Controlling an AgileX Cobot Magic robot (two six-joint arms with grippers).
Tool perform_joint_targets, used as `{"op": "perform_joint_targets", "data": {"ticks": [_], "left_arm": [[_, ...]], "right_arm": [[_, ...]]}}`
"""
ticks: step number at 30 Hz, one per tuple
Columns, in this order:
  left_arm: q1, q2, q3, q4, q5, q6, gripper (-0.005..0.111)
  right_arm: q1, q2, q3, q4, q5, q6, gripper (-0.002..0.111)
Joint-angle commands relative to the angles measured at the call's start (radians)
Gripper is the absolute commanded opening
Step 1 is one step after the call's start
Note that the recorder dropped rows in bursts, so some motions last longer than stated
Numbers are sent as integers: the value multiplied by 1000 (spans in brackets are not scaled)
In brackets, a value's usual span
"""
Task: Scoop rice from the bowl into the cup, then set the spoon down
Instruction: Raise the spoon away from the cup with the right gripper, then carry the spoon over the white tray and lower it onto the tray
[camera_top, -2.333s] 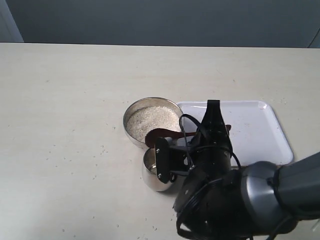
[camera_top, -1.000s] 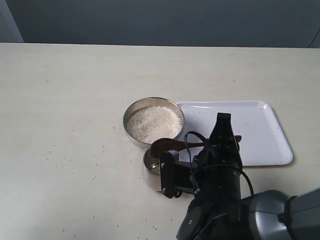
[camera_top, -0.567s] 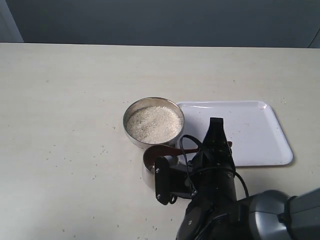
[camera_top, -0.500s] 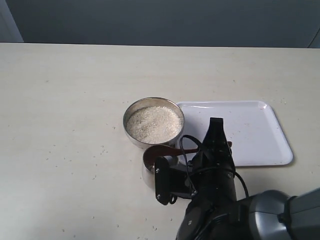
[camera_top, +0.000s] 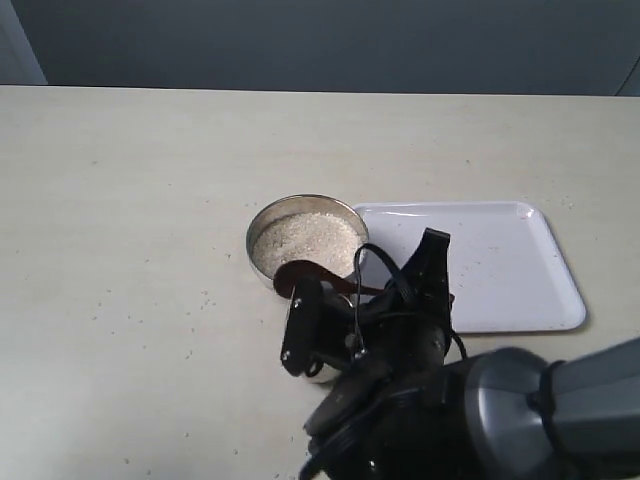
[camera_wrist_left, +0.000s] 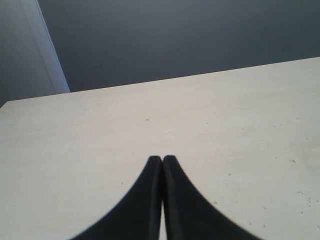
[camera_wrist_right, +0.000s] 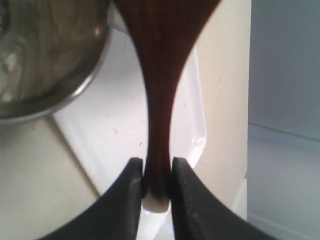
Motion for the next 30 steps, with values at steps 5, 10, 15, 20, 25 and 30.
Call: {"op": "perform_joint_targets", "data": {"ticks": [5,10,15,20,25,30], "left_arm": [[-4,-4,-4,1,-1,-7,1],[-4,-4,-4,1,-1,-7,1],[-4,-4,-4,1,-1,-7,1],[-4,-4,-4,1,-1,-7,1],[-4,-4,-4,1,-1,-7,1],[-4,-4,-4,1,-1,-7,1]], "right_arm": [[-207,-77,-208,343,46,-169,-1],[-415,-89,-354,708,119,-464,-1],[-615,-89,-379,923,119,-598,-1],[-663,-89,-379,902,119,-586,-1],[-716,-71,-380,888,119,-590,-1],[-944,-14,-380,1322,-12,-506,-1]]}}
